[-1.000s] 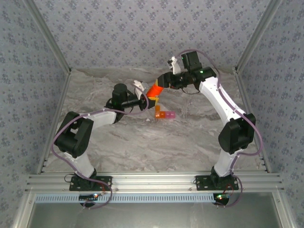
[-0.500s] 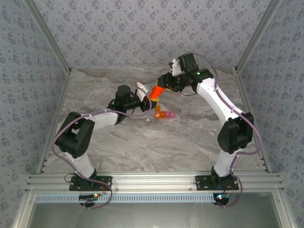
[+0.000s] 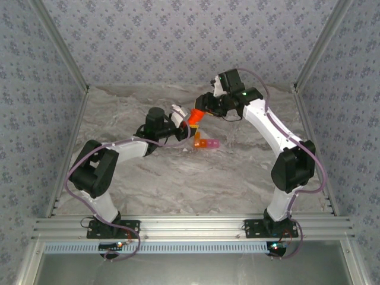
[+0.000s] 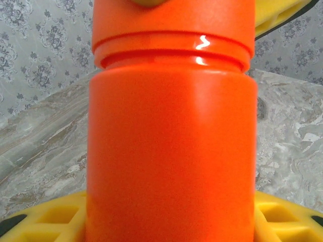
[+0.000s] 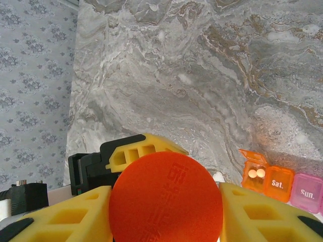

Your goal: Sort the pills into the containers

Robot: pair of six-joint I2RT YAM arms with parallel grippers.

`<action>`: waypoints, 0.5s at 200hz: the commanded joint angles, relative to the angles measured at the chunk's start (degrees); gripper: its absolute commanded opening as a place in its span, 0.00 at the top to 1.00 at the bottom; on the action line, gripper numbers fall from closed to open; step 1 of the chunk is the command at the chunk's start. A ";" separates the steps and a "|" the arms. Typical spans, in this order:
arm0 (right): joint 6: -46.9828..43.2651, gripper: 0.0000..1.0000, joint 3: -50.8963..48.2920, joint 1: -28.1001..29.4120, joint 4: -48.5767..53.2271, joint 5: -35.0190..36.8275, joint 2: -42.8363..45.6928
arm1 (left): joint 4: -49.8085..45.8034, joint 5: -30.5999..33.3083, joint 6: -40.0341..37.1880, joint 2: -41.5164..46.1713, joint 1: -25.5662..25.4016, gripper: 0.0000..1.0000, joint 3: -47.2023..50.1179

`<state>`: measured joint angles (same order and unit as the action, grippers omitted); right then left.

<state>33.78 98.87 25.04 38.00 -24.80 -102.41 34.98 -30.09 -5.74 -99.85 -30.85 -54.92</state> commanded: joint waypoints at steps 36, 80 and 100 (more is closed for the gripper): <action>1.82 0.48 0.11 2.16 0.11 -4.24 -0.96 | 7.23 -1.32 0.64 0.28 -2.11 1.00 -1.75; 6.81 0.47 -2.01 2.79 -3.28 -2.86 -0.25 | 10.05 0.52 2.41 -0.87 -2.44 1.00 -1.81; 7.42 0.46 -1.80 3.22 -3.08 -2.62 -0.35 | 10.19 0.62 2.56 -1.06 -2.42 1.00 -1.86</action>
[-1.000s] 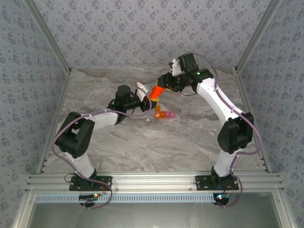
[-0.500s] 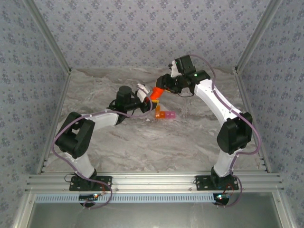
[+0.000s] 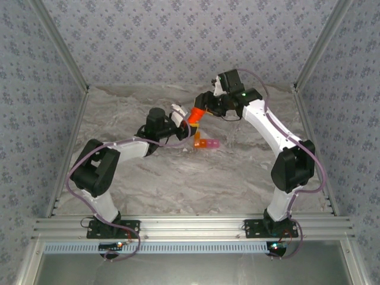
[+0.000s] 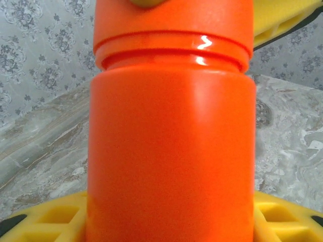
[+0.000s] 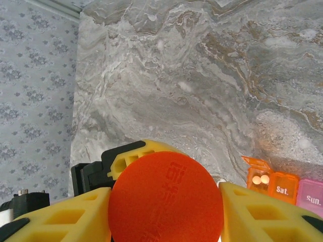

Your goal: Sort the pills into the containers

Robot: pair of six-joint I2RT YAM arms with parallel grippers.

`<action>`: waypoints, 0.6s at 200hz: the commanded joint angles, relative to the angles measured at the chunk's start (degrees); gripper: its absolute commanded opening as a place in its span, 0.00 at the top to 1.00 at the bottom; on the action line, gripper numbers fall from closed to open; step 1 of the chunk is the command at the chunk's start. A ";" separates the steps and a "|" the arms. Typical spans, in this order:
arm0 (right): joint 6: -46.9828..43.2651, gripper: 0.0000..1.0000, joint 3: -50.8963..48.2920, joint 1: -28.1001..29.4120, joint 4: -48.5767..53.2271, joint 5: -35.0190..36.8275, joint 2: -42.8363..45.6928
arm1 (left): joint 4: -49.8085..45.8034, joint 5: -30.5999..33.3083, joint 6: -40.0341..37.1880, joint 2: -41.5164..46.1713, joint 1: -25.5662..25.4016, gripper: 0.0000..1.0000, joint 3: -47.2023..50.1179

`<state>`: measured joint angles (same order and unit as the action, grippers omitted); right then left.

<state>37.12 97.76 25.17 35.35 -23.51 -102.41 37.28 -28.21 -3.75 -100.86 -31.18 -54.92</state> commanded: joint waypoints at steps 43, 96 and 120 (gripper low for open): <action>1.72 0.39 1.85 2.91 3.02 -3.57 -0.86 | 7.55 -1.38 -0.07 -0.04 -2.08 1.00 -1.52; -0.58 0.34 5.14 1.78 5.68 -2.97 -0.60 | 7.64 -1.33 0.37 -0.66 -2.10 1.00 -1.55; -2.36 0.26 6.19 1.05 6.23 -3.11 -0.13 | 7.63 -1.39 0.33 -0.74 -2.11 1.00 -1.41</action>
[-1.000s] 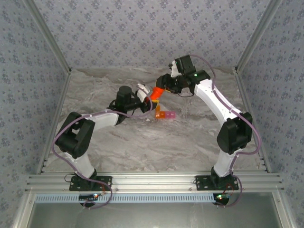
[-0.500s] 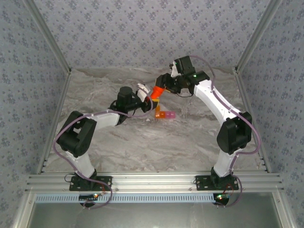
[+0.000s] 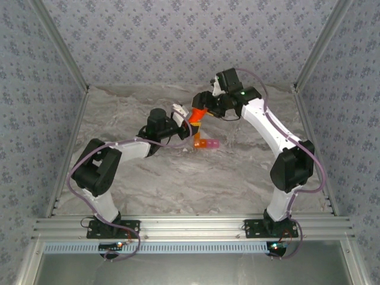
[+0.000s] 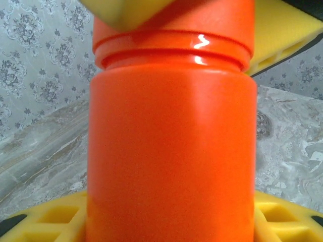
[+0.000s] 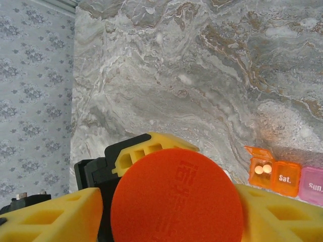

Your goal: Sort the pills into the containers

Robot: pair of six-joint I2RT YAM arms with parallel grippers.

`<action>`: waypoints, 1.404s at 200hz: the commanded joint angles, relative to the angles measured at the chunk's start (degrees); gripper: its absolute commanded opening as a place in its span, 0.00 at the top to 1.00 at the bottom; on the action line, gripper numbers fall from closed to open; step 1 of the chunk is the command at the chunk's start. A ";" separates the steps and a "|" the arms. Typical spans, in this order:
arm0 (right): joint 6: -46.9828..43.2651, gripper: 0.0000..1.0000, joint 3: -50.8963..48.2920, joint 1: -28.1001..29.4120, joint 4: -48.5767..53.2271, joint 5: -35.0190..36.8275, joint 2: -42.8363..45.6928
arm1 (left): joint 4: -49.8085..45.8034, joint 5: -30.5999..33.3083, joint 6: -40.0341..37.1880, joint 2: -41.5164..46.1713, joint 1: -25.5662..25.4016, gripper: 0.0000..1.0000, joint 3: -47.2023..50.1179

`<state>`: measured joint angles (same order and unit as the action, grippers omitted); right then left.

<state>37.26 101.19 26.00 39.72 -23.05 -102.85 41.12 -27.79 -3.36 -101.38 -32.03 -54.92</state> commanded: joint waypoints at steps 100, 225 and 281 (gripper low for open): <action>-4.51 0.10 -1.17 -4.86 0.53 -6.95 6.28 | 4.15 -1.93 0.32 -0.13 -1.26 1.00 -1.70; -15.19 0.11 -6.84 -13.43 -6.46 -15.38 11.91 | 3.35 -7.26 2.08 3.10 1.42 1.00 -0.87; -19.48 0.12 -4.63 -12.70 -8.53 -21.71 9.49 | 2.31 -13.14 3.60 3.30 2.14 1.00 -1.49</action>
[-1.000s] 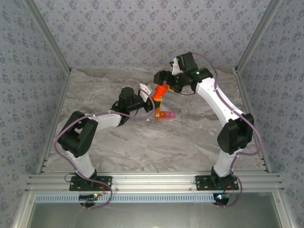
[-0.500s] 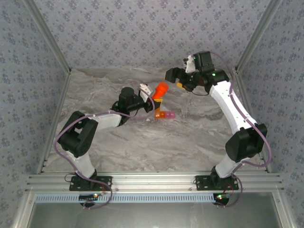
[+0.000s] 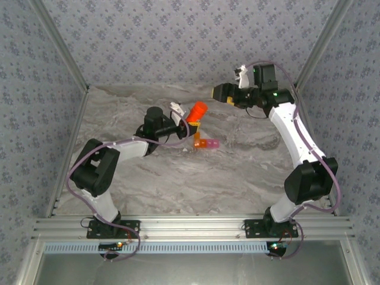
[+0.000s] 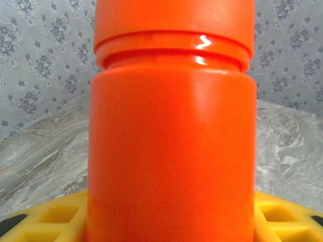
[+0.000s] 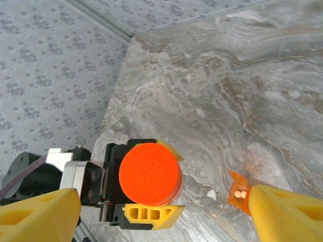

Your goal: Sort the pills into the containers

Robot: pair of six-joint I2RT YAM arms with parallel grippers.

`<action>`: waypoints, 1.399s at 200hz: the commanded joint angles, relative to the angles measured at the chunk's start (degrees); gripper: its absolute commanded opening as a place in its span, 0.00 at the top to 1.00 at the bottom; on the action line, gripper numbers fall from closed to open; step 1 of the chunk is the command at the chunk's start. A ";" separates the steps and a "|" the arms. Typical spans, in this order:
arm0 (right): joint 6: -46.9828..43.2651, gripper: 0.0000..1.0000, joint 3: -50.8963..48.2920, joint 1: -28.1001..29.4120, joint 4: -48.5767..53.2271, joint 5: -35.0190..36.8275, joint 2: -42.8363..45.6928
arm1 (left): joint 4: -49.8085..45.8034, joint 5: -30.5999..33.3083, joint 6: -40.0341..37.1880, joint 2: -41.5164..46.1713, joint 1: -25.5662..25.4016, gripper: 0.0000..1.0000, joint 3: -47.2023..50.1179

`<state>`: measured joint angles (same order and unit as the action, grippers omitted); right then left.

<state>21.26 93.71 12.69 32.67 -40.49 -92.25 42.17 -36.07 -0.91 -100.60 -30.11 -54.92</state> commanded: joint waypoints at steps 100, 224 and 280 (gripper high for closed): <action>-7.79 0.15 5.03 4.33 5.33 -3.42 -5.27 | -0.24 -8.08 2.12 2.33 0.32 1.00 -2.65; -10.81 0.23 5.17 6.57 9.25 -1.86 -7.07 | -0.64 -8.31 2.46 2.05 0.33 1.00 -3.53; -10.72 0.39 5.25 7.07 9.73 -1.96 -7.82 | -0.60 -8.32 2.51 1.98 0.34 1.00 -3.58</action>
<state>11.14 97.23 19.20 41.01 -42.41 -98.91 40.29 -42.74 0.97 -100.60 -30.00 -56.49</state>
